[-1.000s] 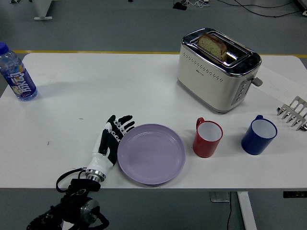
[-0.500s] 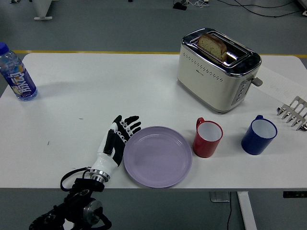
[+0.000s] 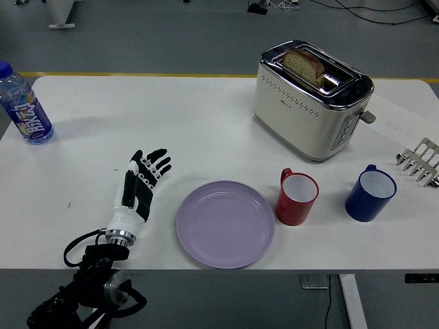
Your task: Push plate across desktop
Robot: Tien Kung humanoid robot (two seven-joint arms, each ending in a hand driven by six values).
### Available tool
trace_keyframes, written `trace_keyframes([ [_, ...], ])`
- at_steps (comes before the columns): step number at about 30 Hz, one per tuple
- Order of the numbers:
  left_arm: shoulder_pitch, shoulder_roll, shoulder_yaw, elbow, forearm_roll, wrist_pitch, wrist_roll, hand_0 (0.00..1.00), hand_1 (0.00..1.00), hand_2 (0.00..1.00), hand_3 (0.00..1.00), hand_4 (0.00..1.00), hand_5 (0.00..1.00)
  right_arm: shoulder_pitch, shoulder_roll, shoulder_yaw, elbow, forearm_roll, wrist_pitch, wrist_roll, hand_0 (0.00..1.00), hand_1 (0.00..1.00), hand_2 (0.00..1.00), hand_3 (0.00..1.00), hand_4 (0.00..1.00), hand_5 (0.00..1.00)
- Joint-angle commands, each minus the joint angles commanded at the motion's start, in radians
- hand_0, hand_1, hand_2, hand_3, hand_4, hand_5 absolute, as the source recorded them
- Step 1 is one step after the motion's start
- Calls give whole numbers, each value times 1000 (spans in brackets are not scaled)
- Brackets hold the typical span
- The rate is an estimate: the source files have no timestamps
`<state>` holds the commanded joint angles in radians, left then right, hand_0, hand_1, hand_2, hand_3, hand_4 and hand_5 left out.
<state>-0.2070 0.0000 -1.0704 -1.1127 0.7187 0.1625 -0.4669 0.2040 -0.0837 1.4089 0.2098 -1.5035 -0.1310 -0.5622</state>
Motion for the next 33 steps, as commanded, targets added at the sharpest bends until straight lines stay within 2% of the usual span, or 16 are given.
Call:
trace_keyframes([
  [1, 5, 0, -26, -5, 10, 0, 7, 746, 766, 770, 625, 519, 998, 0, 0, 0, 0, 1, 0, 0, 566, 554, 686, 605, 326, 300],
  [5, 20, 0, -111, -22, 45, 0, 44, 746, 766, 770, 625, 519, 998, -2, 0, -2, 0, 4, -1, 0, 566, 554, 686, 605, 326, 300],
  [8, 33, 4, -183, -45, 81, -6, 92, 723, 742, 744, 619, 520, 998, -4, 0, -2, 0, 5, -2, -1, 566, 554, 686, 605, 326, 300],
  [12, 45, 35, -258, -70, 112, -20, 138, 723, 742, 744, 619, 520, 998, -6, 0, -2, 1, 7, -3, -1, 566, 554, 686, 605, 326, 300],
  [14, 50, 52, -297, -82, 131, -39, 176, 708, 734, 731, 615, 525, 998, -8, 0, -4, 1, 10, -4, -2, 566, 554, 686, 605, 326, 301],
  [19, 65, 114, -379, -103, 205, -159, 354, 714, 737, 727, 620, 534, 998, -11, 1, -4, 3, 13, -5, -6, 566, 554, 686, 605, 326, 301],
  [21, 73, 129, -394, -109, 213, -187, 394, 714, 737, 727, 620, 534, 998, -13, 1, -5, 3, 14, -6, -7, 566, 554, 686, 605, 326, 301],
  [26, 101, 161, -435, -131, 206, -205, 417, 716, 739, 726, 622, 538, 998, -18, 3, -3, 5, 13, -7, -13, 566, 554, 686, 605, 325, 304],
  [33, 122, 161, -482, -149, 186, -194, 397, 714, 738, 726, 618, 539, 998, -23, 5, -4, 6, 14, -7, -15, 566, 554, 686, 605, 324, 305],
])
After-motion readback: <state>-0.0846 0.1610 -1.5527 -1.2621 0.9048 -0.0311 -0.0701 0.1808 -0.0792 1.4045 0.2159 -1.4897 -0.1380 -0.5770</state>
